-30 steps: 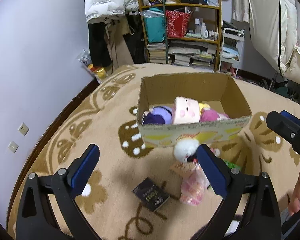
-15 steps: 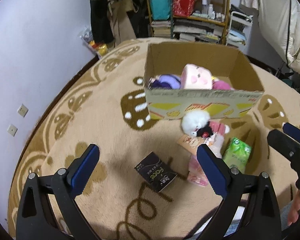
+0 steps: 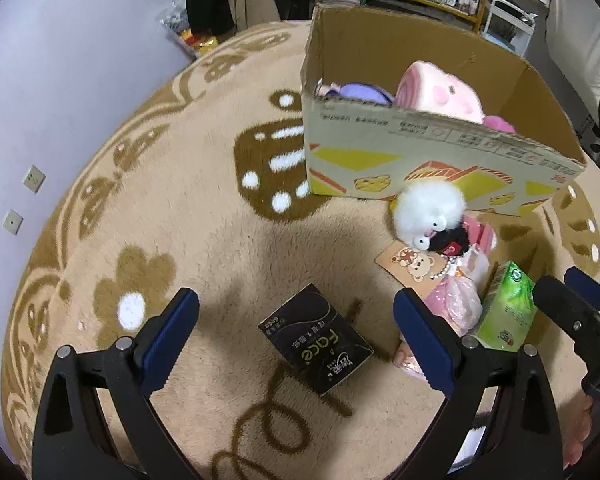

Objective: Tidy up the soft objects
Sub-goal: 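Open both tools over the box and pull them back toward the floor items, then close the left tool on the black Face tissue pack while the right tool grips the green tissue pack, then lift the black tissue pack over the box while the right tool carries the green pack there, then open the left tool to drop the black pack while the right tool releases the green pack, then move both tools back toward the white fluffy plush and pink wrapped item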

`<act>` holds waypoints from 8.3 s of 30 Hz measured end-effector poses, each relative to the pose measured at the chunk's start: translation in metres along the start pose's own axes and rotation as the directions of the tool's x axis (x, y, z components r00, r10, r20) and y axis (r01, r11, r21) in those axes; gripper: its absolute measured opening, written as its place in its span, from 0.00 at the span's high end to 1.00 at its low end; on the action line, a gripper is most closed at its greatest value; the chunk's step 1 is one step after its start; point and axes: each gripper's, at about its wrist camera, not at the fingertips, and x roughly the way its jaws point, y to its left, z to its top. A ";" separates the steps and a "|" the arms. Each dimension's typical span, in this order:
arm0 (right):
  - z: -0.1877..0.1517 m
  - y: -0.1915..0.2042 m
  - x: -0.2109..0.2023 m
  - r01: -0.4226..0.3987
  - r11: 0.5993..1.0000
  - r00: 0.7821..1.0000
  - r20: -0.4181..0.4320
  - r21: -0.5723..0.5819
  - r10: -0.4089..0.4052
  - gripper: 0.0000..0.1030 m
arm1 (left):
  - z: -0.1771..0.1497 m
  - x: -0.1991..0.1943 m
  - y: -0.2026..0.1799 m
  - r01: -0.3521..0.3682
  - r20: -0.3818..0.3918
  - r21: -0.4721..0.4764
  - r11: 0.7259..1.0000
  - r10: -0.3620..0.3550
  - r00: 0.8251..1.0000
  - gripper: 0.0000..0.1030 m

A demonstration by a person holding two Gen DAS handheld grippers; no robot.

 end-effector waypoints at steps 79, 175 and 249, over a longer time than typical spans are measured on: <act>-0.030 0.022 0.005 0.104 0.989 0.991 0.092 -0.103 -0.094 0.37 | -0.027 0.011 0.010 -0.007 -0.076 -0.058 0.998 0.002 0.997 0.48; 0.083 0.020 -0.003 0.051 0.973 0.916 0.400 -0.224 0.044 0.34 | 0.098 -0.054 -0.017 0.028 0.463 0.079 0.997 -0.061 0.884 0.46; 0.003 0.013 0.020 0.050 0.994 0.990 0.139 -0.097 -0.036 0.00 | 0.050 -0.014 -0.015 0.166 0.151 0.106 0.980 -0.181 0.972 0.05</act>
